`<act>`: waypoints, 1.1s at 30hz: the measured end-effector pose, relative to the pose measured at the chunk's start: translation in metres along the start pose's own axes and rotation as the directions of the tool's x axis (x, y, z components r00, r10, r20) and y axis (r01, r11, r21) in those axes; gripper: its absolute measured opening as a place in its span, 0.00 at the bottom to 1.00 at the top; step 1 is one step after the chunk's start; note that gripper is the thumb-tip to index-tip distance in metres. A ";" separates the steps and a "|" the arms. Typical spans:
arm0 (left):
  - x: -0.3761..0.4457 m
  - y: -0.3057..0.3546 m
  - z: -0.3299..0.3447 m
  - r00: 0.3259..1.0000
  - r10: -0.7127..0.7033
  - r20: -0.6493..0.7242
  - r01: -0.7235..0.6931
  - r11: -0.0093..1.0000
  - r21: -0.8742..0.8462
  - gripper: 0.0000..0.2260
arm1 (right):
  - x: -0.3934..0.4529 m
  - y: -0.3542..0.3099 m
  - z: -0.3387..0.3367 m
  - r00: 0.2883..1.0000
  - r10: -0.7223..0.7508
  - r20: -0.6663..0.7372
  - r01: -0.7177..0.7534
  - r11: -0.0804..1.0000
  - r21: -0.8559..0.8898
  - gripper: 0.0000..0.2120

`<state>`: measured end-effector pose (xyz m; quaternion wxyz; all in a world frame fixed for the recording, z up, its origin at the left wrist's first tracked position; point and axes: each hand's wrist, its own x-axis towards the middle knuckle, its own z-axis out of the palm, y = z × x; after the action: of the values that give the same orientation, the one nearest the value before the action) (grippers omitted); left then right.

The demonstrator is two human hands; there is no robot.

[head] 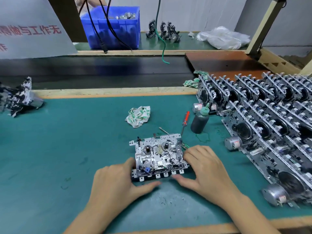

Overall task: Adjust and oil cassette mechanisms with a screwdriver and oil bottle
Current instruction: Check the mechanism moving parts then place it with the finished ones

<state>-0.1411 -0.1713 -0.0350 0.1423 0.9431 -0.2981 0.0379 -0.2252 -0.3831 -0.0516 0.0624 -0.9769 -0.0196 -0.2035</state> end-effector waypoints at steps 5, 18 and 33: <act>0.007 0.007 0.012 0.987 0.048 -0.152 -0.057 0.997 -0.055 0.28 | -0.004 0.000 0.002 0.999 0.041 -0.025 -0.041 0.999 0.003 0.23; 0.010 0.005 0.019 0.957 0.186 -0.223 -0.214 0.971 -0.110 0.27 | -0.008 0.009 0.001 0.997 0.032 -0.065 -0.033 0.999 -0.022 0.24; 0.009 0.008 0.022 0.965 0.161 -0.208 -0.182 0.979 -0.089 0.27 | -0.005 0.004 0.005 0.989 0.057 -0.136 -0.062 0.998 -0.031 0.26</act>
<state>-0.1385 -0.1884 -0.0524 0.2181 0.8962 -0.3644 0.1285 -0.2274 -0.3864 -0.0583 0.0523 -0.9619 0.0174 -0.2676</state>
